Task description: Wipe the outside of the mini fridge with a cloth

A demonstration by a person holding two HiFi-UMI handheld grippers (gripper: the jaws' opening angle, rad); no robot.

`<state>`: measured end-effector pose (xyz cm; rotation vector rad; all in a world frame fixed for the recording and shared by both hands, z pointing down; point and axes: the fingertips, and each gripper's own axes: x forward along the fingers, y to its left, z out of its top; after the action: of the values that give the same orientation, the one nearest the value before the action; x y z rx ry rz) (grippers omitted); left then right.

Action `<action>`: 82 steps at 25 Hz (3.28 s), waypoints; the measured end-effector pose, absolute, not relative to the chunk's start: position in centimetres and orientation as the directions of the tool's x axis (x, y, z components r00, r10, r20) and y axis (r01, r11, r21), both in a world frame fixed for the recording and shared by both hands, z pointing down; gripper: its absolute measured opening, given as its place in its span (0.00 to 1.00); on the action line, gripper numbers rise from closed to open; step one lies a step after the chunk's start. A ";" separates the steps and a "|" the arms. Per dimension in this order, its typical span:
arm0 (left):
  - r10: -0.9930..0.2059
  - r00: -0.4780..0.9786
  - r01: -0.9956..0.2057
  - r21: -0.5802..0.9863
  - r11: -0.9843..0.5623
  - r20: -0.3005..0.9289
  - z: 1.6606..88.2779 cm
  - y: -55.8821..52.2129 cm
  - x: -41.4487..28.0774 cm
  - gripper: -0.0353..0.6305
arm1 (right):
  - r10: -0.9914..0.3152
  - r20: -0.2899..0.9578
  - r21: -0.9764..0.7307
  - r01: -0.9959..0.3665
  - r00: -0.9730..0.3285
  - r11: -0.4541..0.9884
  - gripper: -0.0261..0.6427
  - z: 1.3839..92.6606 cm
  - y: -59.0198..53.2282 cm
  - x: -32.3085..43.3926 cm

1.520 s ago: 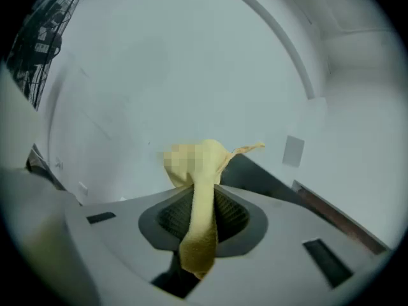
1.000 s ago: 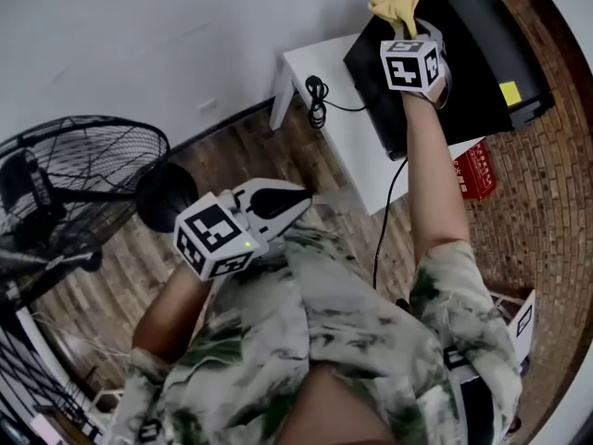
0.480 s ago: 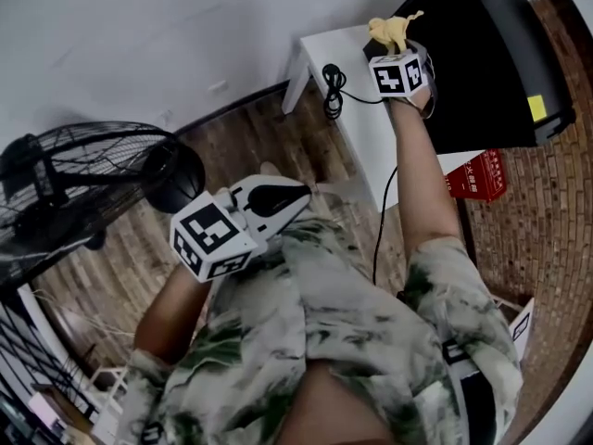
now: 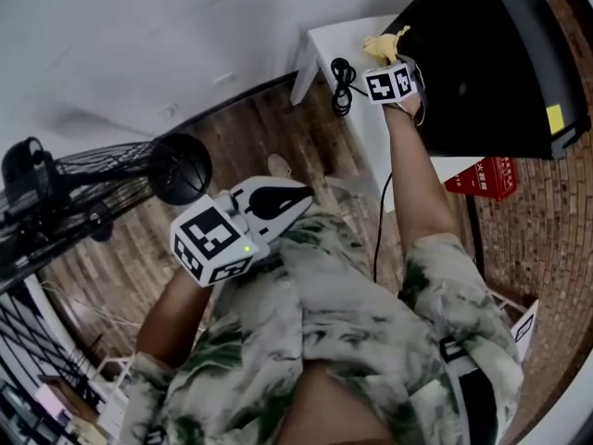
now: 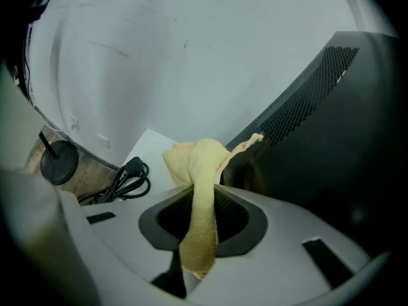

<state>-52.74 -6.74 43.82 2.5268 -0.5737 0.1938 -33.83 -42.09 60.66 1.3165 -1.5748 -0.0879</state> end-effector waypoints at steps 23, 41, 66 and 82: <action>-0.335 0.896 -0.439 0.478 -0.760 0.291 44.9 -5.7 -51.9 0.10 | -0.659 0.752 0.341 -0.835 -0.033 0.431 0.17 67.1 -35.5 -32.3; -0.190 0.949 -0.279 0.393 -0.876 0.250 43.6 2.4 -45.8 0.10 | -0.684 0.620 -0.099 -0.903 -0.384 0.417 0.17 58.3 -12.8 -29.5; -0.164 0.940 -0.275 0.379 -0.884 0.298 44.0 17.6 -27.7 0.10 | -0.721 0.367 -0.316 -0.808 -0.588 0.498 0.17 46.9 16.9 -15.8; -0.177 0.919 -0.314 0.382 -0.869 0.352 45.3 26.9 -23.0 0.10 | -0.756 0.277 -0.326 -0.798 -0.593 0.507 0.17 44.8 27.4 -10.5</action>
<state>-23.03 26.89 45.26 2.6383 -0.3552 0.4276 -10.53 27.37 44.85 1.3660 -2.6396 0.6504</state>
